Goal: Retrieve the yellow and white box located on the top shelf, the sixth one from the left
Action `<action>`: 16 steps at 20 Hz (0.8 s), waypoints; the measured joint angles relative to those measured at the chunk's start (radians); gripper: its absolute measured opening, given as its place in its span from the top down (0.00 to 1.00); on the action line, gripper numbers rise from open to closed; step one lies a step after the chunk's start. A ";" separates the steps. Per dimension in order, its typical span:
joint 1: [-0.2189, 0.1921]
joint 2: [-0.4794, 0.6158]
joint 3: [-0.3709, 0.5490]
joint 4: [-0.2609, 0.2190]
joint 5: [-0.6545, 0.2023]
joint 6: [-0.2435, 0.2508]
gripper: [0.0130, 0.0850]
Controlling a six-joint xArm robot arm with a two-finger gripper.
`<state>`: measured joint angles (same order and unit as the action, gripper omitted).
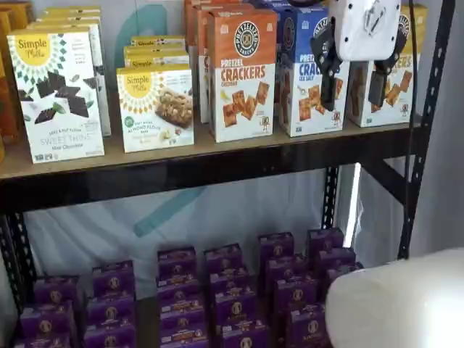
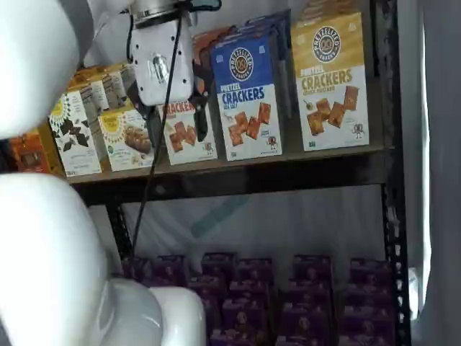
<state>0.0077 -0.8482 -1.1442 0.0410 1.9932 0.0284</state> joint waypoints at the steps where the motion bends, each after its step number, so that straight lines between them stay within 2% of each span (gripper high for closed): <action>1: 0.000 0.005 -0.005 0.000 0.009 0.000 0.00; 8: -0.008 0.012 -0.012 0.007 0.029 -0.005 0.00; 10: -0.014 0.006 -0.007 -0.007 0.016 -0.016 0.00; 12: -0.029 0.002 -0.001 -0.030 -0.004 -0.040 0.00; 16: -0.092 -0.005 0.018 -0.075 -0.067 -0.117 0.00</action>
<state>-0.0840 -0.8532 -1.1262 -0.0341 1.9267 -0.0883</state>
